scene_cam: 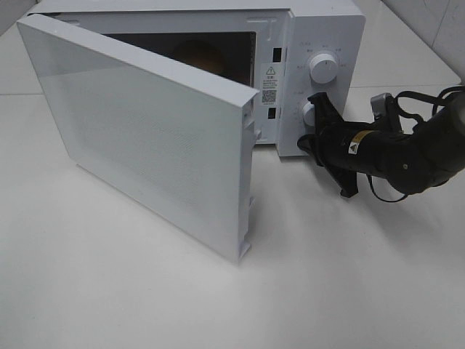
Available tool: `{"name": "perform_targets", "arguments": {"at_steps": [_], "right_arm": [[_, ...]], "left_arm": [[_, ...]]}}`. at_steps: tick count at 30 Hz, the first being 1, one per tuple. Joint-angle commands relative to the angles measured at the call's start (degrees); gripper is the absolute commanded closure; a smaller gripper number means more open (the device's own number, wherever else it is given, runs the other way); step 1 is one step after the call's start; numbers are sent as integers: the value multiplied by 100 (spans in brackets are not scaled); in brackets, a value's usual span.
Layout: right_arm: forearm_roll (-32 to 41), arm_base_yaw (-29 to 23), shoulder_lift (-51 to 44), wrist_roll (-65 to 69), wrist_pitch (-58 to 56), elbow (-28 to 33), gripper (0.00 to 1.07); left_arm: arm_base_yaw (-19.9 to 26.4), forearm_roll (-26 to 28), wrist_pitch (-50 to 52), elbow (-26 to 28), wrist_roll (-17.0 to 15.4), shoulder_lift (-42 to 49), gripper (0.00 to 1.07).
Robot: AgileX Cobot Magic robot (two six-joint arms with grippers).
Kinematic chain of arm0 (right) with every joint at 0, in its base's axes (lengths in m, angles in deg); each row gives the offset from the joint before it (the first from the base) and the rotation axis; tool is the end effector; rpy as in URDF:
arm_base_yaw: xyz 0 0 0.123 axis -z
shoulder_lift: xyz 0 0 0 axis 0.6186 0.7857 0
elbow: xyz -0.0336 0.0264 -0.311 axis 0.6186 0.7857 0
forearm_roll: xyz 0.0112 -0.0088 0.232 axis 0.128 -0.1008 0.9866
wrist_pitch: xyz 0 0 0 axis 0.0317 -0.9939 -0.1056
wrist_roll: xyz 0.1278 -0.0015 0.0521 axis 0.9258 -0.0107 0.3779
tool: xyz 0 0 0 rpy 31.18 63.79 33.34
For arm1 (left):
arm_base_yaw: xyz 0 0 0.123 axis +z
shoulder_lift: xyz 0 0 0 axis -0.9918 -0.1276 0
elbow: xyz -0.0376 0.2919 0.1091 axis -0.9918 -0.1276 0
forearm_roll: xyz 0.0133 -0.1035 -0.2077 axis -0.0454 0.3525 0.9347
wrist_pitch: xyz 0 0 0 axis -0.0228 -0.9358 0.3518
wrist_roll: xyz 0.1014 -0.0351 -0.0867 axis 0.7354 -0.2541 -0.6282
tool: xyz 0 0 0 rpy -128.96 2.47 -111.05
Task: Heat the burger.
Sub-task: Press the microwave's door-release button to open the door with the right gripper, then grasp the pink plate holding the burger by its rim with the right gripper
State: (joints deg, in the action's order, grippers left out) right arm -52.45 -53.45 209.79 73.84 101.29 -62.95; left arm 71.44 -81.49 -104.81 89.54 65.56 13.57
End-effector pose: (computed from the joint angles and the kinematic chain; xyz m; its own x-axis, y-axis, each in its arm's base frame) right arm 0.4094 0.1309 0.1096 -0.4887 0.8458 -0.2143 0.2897 0.3890 0.8745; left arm -0.0092 0.0010 0.2479 -0.4110 0.1782 -0.8940 0.2393 0.9674 0.0828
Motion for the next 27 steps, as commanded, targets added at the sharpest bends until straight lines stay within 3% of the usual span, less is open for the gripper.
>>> {"name": "perform_targets", "arguments": {"at_steps": [1,17,27], "right_arm": [[344,52,-275,52,1020,-69,107],[-533,52,-1570,-470,544,1696,106],[-1301,52,-1604,-1473,1157,1942,104]], "left_arm": [[11,17,80,-17,-17,115,106],[11,11,80,-17,-17,115,106],[11,11,80,-17,-17,115,106]]}}
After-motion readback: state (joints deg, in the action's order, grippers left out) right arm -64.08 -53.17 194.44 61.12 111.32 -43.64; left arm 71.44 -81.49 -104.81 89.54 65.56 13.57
